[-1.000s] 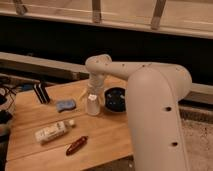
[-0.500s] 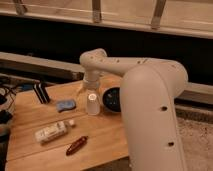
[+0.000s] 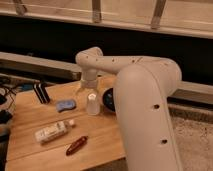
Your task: Place the ceramic cup over the eraser
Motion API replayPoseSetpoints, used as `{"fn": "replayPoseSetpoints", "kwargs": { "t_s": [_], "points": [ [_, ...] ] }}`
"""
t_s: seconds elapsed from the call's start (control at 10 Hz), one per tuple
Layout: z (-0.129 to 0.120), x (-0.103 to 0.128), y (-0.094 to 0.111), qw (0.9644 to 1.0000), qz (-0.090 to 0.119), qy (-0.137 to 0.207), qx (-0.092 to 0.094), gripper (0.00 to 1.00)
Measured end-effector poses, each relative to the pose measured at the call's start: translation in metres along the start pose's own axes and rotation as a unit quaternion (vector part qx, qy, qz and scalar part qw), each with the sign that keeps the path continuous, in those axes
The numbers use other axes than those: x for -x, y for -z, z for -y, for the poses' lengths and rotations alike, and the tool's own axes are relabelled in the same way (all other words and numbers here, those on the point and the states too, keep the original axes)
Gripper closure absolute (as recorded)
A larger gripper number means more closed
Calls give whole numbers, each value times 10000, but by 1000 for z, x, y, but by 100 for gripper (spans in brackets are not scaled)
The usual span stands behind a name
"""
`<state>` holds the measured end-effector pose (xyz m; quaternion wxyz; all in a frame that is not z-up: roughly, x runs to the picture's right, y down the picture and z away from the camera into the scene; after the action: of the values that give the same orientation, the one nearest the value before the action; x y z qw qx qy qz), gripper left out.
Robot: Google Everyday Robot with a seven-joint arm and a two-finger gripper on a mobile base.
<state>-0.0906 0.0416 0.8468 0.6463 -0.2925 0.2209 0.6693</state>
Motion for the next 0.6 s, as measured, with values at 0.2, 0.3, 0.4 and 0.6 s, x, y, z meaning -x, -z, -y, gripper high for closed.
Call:
{"fn": "replayPoseSetpoints", "kwargs": {
  "t_s": [0.2, 0.3, 0.4, 0.6],
  "points": [
    [3, 2, -4, 10000, 7, -5, -58, 20],
    [3, 2, -8, 10000, -10, -12, -79, 20],
    [3, 1, -12, 9999, -44, -19, -103, 20],
    [7, -1, -18, 9998, -136, -57, -154, 20]
  ]
}}
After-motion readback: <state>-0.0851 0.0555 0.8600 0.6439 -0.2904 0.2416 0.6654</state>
